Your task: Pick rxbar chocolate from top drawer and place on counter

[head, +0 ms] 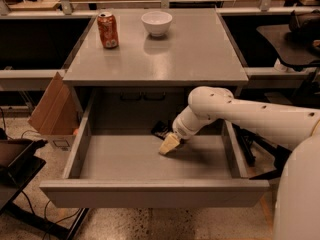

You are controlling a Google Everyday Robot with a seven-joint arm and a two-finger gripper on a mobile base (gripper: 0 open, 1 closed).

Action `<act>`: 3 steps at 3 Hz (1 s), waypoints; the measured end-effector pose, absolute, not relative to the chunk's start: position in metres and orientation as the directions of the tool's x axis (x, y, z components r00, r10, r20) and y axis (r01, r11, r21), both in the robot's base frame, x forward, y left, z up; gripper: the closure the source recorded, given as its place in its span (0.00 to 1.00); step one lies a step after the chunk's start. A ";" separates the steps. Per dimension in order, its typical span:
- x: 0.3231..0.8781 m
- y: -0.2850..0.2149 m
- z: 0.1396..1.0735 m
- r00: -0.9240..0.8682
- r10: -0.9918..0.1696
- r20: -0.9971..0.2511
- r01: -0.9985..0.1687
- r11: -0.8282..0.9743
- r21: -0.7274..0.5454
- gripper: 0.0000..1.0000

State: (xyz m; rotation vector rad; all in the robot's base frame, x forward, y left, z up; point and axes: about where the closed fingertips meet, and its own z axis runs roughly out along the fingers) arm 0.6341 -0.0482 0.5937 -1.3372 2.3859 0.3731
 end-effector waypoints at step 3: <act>0.632 -0.045 0.612 -0.467 -0.764 -0.445 -0.864 0.502 0.044 1.00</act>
Offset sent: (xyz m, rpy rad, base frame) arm 0.0000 0.0000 0.0051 0.0000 0.0000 0.0000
